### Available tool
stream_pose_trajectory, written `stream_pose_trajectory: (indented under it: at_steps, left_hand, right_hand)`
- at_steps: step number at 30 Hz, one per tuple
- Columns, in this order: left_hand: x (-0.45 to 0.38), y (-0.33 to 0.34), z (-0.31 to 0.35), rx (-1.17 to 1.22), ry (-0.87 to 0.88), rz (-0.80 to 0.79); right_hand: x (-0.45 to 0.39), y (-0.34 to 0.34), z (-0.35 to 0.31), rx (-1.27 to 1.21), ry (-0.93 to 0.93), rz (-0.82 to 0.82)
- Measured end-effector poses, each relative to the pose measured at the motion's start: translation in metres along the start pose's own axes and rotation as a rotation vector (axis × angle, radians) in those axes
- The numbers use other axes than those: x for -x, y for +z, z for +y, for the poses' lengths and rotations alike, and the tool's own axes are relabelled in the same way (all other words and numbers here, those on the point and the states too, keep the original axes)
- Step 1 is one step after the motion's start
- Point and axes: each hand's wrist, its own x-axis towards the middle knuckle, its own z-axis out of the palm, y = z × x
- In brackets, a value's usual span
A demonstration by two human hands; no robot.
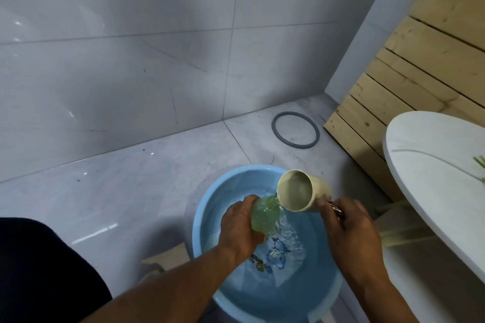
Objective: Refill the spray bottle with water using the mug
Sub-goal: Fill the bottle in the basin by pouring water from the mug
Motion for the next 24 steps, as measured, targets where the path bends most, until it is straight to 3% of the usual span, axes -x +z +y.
stream_pose_trajectory:
  at_steps: [16, 24]
  left_hand:
    - [-0.0012, 0.0038, -0.0006, 0.082, -0.047, -0.028]
    - [-0.0012, 0.0046, -0.0026, 0.004, -0.003, -0.028]
  right_hand:
    - [0.0007, 0.0002, -0.0039, 0.041, -0.042, 0.020]
    - [-0.0008, 0.0009, 0.0001, 0.072, -0.060, 0.027]
